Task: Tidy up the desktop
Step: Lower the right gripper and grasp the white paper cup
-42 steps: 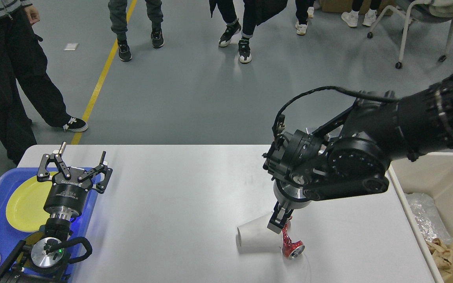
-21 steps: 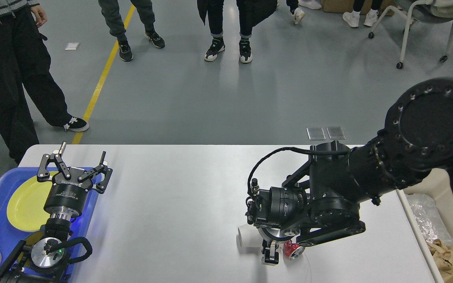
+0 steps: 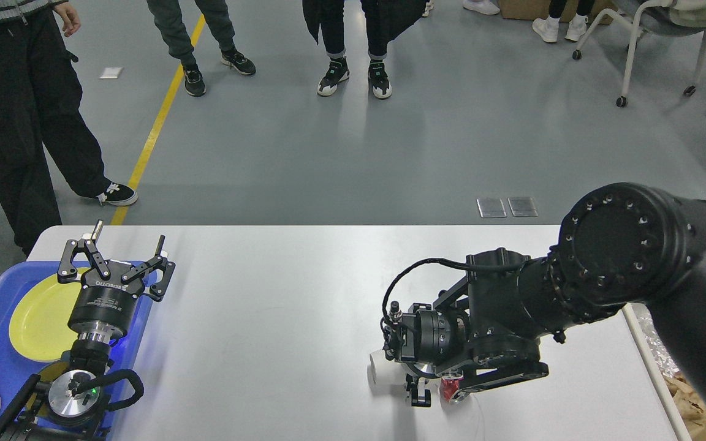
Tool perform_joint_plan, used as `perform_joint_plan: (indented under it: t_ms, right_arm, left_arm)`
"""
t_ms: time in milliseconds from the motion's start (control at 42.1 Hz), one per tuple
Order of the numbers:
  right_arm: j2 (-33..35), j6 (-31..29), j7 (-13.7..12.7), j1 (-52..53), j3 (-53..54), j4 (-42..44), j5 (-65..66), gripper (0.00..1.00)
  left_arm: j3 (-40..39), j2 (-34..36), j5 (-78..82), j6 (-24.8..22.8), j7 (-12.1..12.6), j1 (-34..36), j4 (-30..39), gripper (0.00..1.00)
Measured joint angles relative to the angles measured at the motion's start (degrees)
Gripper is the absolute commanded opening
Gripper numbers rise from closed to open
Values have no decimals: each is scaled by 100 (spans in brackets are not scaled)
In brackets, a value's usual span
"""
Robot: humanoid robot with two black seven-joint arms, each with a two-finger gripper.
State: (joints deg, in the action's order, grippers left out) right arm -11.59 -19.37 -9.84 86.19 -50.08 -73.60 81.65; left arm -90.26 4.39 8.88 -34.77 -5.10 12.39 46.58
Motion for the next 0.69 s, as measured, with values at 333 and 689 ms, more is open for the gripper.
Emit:
perform_joint_plan:
  t_ms: [333, 689]
  right_arm:
    - [-10, 265, 0, -589, -15, 617, 308, 88]
    - [-3, 293, 0, -830, -230, 815, 351, 82]
  left_arm:
    - [0, 0, 0, -5, 0, 0, 0, 96]
    - [0, 0, 0, -5, 0, 0, 0, 96]
